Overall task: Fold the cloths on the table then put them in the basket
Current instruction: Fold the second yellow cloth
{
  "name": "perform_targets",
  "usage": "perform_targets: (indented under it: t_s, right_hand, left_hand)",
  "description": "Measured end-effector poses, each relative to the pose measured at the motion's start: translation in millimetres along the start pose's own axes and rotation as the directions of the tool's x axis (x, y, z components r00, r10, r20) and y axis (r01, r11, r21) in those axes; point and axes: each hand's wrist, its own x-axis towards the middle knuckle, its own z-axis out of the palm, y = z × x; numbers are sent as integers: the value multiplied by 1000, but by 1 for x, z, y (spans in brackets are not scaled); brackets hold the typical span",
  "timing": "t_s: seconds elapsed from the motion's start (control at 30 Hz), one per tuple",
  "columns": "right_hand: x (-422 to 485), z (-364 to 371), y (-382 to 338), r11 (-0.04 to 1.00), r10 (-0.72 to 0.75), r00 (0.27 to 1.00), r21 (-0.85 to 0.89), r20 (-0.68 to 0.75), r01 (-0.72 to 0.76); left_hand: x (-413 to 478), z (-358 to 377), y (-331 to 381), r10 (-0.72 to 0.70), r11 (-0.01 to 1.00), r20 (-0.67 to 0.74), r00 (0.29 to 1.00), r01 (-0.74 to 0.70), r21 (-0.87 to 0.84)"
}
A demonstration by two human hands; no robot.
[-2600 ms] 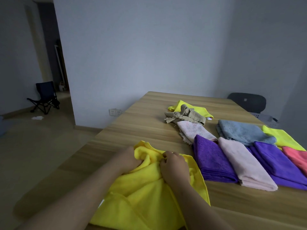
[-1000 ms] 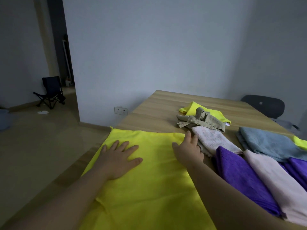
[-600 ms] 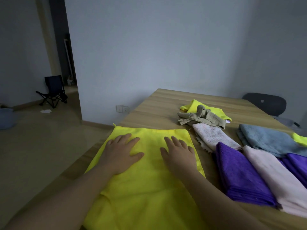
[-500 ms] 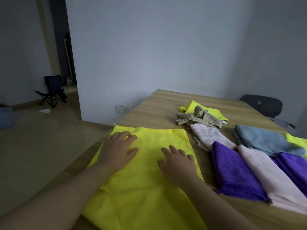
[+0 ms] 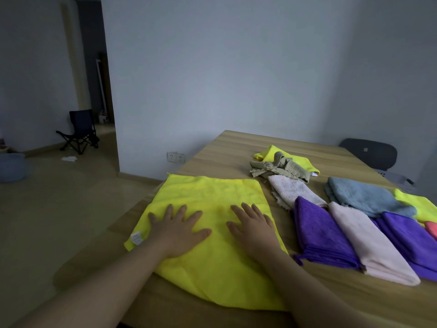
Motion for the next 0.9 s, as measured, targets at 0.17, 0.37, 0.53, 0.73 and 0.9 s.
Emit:
perform_targets:
  t_s: [0.17,0.37,0.53,0.73,0.9]
  right_hand:
    - [-45,-9,-3,996,-87,993,-12,77,89]
    - [-99,-14,3,963,-264,964,62,17,262]
    - [-121,-15,10,917,-398,915,18,62,398]
    - [-127,-19,12,914,-405,911,-18,-83,405]
    - [-131,-20,13,932,-363,918,-79,-161,354]
  left_hand:
    - [-21,0,0,93,989,-430,898,-132,-62]
    - [-70,3,-24,355,870,-353,866,-444,-214]
    - [-99,3,-42,324,867,-340,883,-421,-266]
    - [-112,-14,-56,299,892,-275,914,-370,-259]
    - [-111,-20,-52,282,906,-303,910,-356,-228]
